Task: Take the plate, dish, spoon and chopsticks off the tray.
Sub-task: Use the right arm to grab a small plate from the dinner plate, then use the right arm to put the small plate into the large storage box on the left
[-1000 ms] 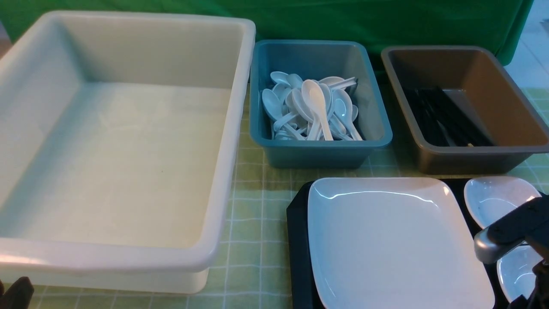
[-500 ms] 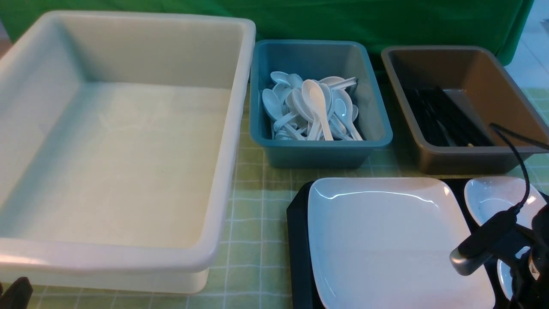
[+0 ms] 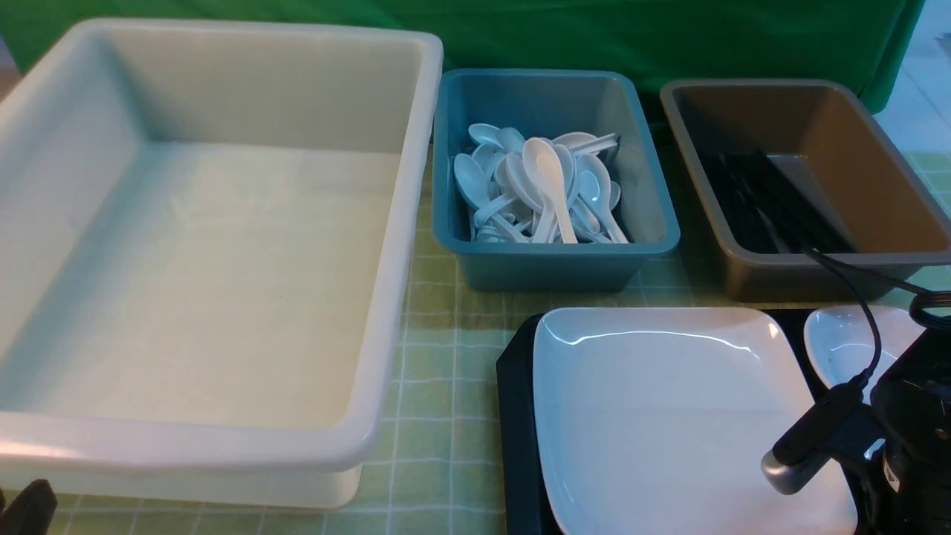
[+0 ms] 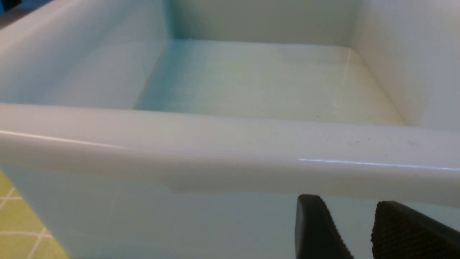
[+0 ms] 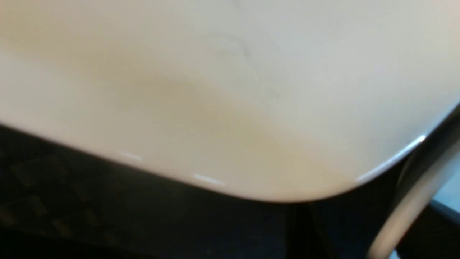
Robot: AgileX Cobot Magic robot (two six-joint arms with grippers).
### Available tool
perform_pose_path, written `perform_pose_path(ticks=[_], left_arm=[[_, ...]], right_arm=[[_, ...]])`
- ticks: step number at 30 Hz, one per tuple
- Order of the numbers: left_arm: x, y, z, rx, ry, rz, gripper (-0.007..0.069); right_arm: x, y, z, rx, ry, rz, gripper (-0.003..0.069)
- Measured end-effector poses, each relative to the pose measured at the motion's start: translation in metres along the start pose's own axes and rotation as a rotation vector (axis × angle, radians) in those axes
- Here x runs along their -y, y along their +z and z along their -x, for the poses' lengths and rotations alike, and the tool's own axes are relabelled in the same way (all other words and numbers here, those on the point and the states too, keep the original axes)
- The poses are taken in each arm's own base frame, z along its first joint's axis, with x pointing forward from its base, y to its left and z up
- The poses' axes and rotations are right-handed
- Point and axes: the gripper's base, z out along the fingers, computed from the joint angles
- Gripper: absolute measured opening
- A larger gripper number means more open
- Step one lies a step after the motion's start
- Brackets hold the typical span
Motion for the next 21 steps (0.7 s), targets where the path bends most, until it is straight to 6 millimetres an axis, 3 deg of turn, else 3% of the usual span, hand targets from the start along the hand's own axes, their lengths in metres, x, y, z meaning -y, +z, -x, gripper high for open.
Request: perform_pose_path(ticks=[5, 13, 17, 21], left_arm=[[0.000, 0.000, 0.000, 0.000, 0.000, 0.000, 0.0223], [0.000, 0.000, 0.000, 0.000, 0.000, 0.000, 0.0223], [0.000, 0.000, 0.000, 0.000, 0.001, 0.000, 0.0223], [0.000, 0.000, 0.000, 0.000, 0.001, 0.000, 0.0223]], right_arm=[[0.001, 0.000, -0.002, -0.025, -0.015, -0.012, 0.0169], [0.005, -0.014, -0.007, -0.090, -0.002, -0.012, 0.0122], [0.009, -0.033, -0.022, -0.132, 0.026, -0.026, 0.0046], [0.012, -0.047, -0.033, -0.095, 0.054, -0.029, 0.0033]])
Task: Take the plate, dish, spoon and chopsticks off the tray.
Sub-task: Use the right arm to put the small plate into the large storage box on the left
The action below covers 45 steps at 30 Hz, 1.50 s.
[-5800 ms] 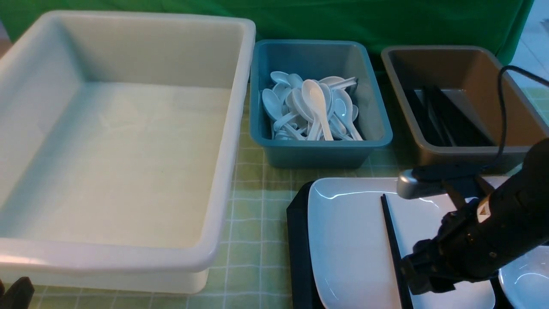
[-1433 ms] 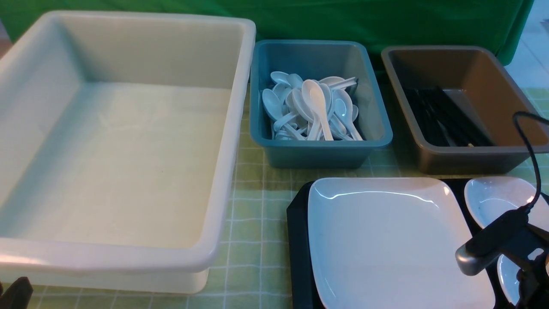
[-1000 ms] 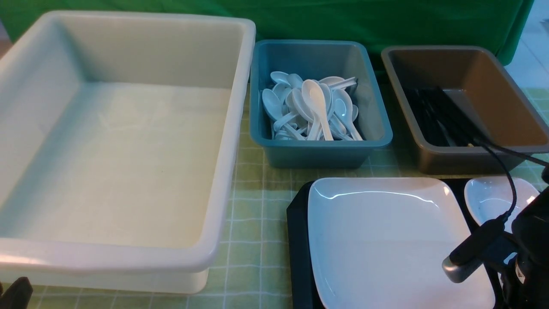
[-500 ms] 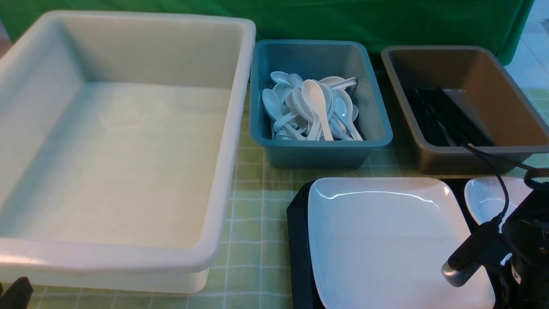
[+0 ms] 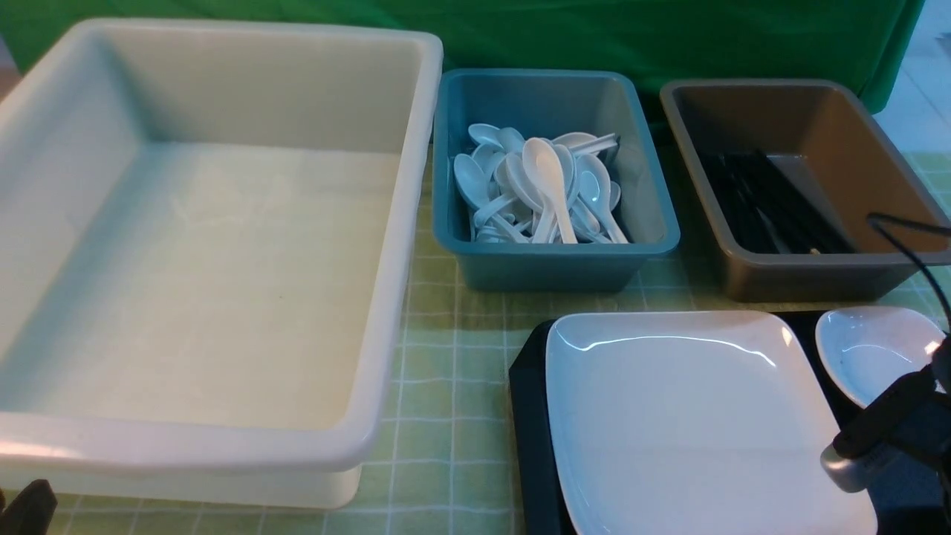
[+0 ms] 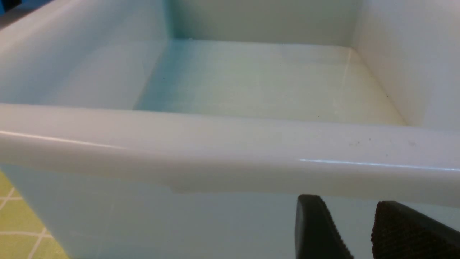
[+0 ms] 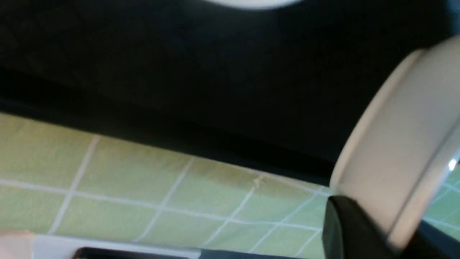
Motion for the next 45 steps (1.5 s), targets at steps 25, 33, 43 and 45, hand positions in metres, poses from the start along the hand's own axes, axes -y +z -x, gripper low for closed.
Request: perform_pose_path(ticks=[25, 33, 43, 45], left_arm=[[0.000, 0.000, 0.000, 0.000, 0.000, 0.000, 0.0223], [0.000, 0.000, 0.000, 0.000, 0.000, 0.000, 0.0223], [0.000, 0.000, 0.000, 0.000, 0.000, 0.000, 0.0223], [0.000, 0.000, 0.000, 0.000, 0.000, 0.000, 0.0223]], right_arm=[[-0.075, -0.261, 0.079, 1.192, -0.526, 0.317, 0.0032], [-0.193, -0.239, 0.194, 1.124, -0.872, 0.007, 0.0032], [-0.246, -0.192, 0.252, 1.045, -0.988, -0.137, 0.0032], [-0.250, -0.184, 0.256, 1.028, -0.995, -0.135, 0.0032]])
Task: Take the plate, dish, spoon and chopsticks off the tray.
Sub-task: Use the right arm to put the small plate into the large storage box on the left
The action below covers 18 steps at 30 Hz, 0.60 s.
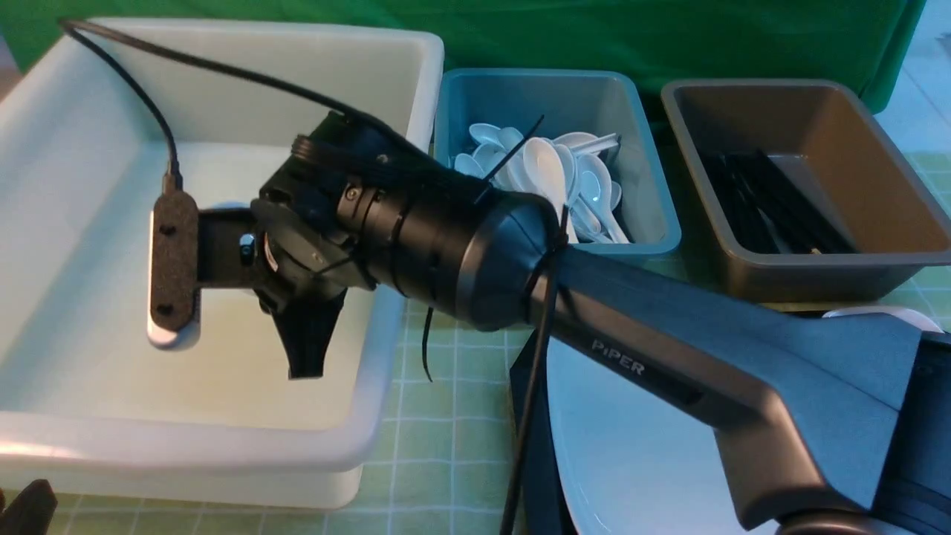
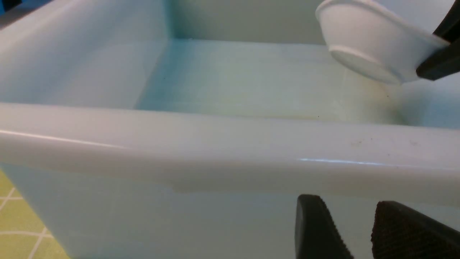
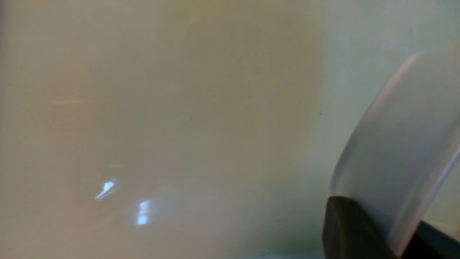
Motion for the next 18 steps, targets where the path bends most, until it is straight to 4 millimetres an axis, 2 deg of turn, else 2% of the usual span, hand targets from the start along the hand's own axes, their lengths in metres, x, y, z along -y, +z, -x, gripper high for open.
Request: perform_pose_path(ticks=[10, 18], left_arm=[[0.000, 0.000, 0.000, 0.000, 0.000, 0.000, 0.0223], [0.000, 0.000, 0.000, 0.000, 0.000, 0.000, 0.0223]], right_arm=[[-0.008, 0.012, -0.003, -0.017, -0.028, 0.020, 0.0061], [-0.025, 0.026, -0.015, -0.073, -0.080, 0.076, 0.0229]])
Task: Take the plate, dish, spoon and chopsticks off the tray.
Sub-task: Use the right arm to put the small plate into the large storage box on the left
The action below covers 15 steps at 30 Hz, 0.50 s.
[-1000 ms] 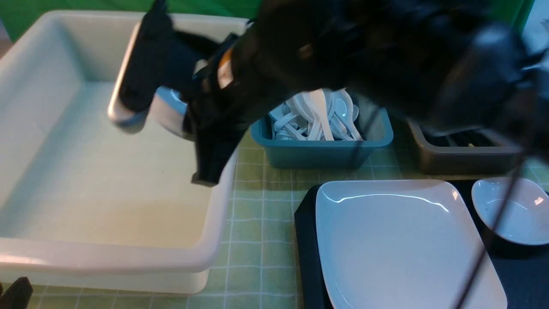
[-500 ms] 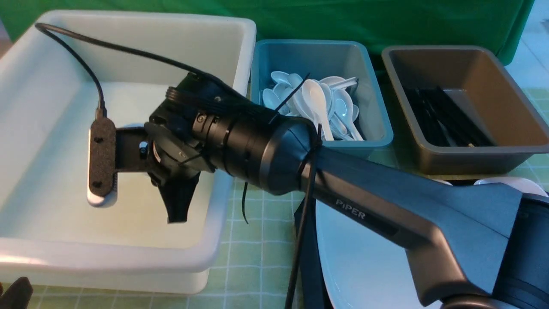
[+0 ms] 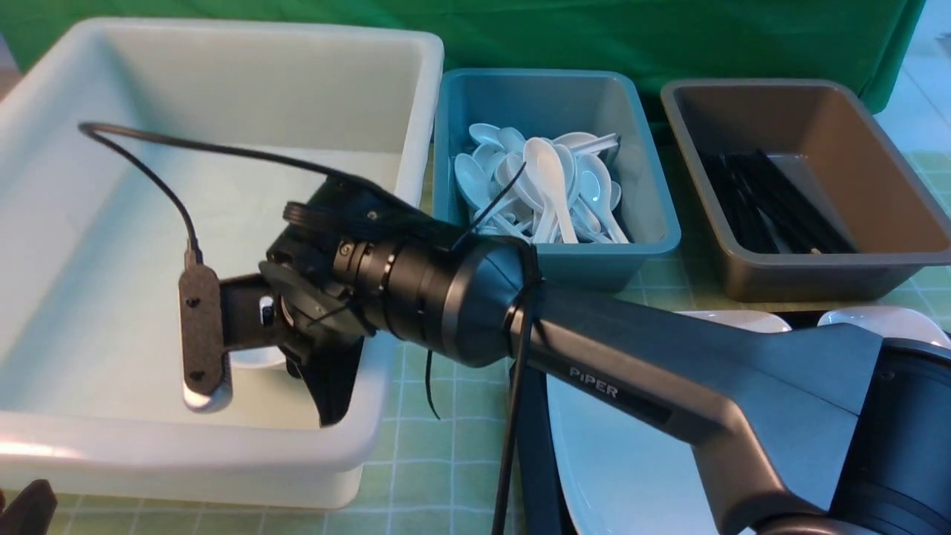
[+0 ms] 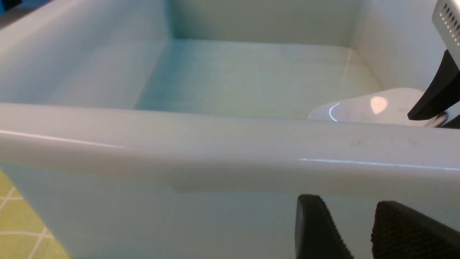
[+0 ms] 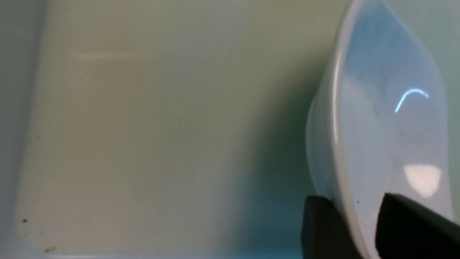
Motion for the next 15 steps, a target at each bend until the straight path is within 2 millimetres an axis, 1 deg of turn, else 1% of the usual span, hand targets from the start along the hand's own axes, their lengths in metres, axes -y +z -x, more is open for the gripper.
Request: perform_pose_path(ticks=[3, 5, 8, 9, 10, 15], left_arm=[[0.000, 0.000, 0.000, 0.000, 0.000, 0.000, 0.0223], [0.000, 0.000, 0.000, 0.000, 0.000, 0.000, 0.0223], [0.000, 0.000, 0.000, 0.000, 0.000, 0.000, 0.0223], [0.000, 0.000, 0.000, 0.000, 0.000, 0.000, 0.0223], [0.000, 0.000, 0.000, 0.000, 0.000, 0.000, 0.0223], [0.000, 0.000, 0.000, 0.000, 0.000, 0.000, 0.0223]], right_arm=[[0.000, 0.000, 0.000, 0.001, -0.001, -0.001, 0.0259], [0.000, -0.002, 0.000, 0.004, 0.000, -0.003, 0.0262], [0.008, -0.022, 0.002, 0.024, 0.007, -0.026, 0.0276], [0.009, -0.024, 0.002, 0.024, 0.008, -0.027, 0.0277], [0.014, -0.039, 0.003, 0.041, 0.013, -0.047, 0.0297], [0.026, -0.078, 0.004, 0.073, 0.027, -0.086, 0.0346]])
